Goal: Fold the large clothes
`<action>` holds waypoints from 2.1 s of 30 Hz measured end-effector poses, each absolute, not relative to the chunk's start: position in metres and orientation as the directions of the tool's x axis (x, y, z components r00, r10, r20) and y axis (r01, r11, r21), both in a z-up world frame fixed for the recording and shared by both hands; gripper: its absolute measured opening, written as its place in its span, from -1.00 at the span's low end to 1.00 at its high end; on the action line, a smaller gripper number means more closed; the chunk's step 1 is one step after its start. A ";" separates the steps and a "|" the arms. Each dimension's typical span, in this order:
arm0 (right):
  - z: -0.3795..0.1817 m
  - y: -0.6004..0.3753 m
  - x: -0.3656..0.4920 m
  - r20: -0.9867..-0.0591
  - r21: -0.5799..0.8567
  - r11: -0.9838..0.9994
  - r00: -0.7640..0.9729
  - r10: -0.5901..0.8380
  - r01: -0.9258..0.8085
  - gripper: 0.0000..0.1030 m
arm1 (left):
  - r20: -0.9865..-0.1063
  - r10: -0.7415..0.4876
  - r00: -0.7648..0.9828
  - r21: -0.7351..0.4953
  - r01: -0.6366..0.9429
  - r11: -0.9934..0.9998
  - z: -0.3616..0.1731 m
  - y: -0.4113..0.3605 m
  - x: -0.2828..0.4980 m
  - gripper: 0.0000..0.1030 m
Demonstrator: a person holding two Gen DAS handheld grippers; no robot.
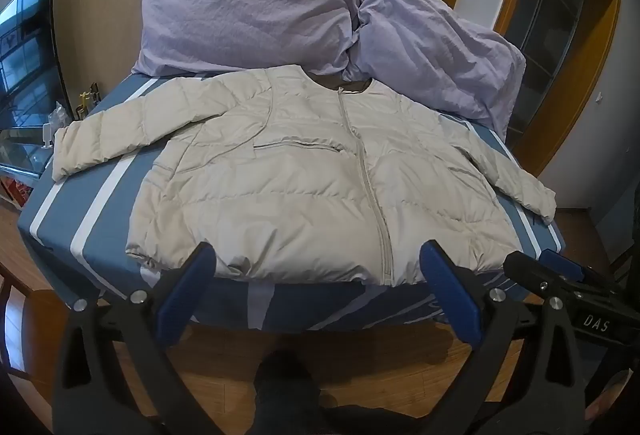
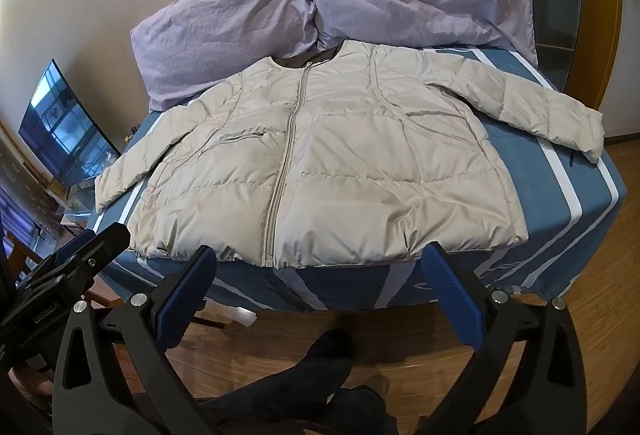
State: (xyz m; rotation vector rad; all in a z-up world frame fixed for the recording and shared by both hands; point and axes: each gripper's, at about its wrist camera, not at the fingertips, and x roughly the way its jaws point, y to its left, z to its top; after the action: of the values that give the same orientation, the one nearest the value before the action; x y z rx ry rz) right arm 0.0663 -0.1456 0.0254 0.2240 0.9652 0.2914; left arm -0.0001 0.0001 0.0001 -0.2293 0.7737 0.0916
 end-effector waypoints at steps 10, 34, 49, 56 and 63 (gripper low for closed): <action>0.025 -0.145 0.066 -0.773 0.313 0.939 0.535 0.339 -0.143 0.97 | -0.705 -0.004 0.710 -0.173 -0.166 0.971 0.000 0.000 0.000 0.97; 0.026 -0.142 0.065 -0.772 0.313 0.939 0.537 0.339 -0.143 0.97 | -0.706 -0.006 0.708 -0.175 -0.167 0.970 0.000 0.000 0.000 0.97; 0.027 -0.138 0.064 -0.772 0.312 0.939 0.537 0.338 -0.144 0.97 | -0.707 -0.007 0.708 -0.176 -0.166 0.970 0.000 0.000 0.000 0.97; 0.028 -0.137 0.064 -0.772 0.310 0.940 0.538 0.338 -0.144 0.97 | -0.706 -0.008 0.708 -0.176 -0.165 0.970 0.000 0.000 0.000 0.97; 0.028 -0.137 0.063 -0.773 0.310 0.940 0.538 0.337 -0.144 0.97 | -0.707 -0.009 0.707 -0.175 -0.162 0.971 0.000 -0.001 0.000 0.97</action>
State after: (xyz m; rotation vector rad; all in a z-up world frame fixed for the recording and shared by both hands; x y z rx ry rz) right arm 0.0633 -0.1366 0.0284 0.2196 0.9627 0.2891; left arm -0.0001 -0.0005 -0.0003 -0.2321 0.7823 0.0860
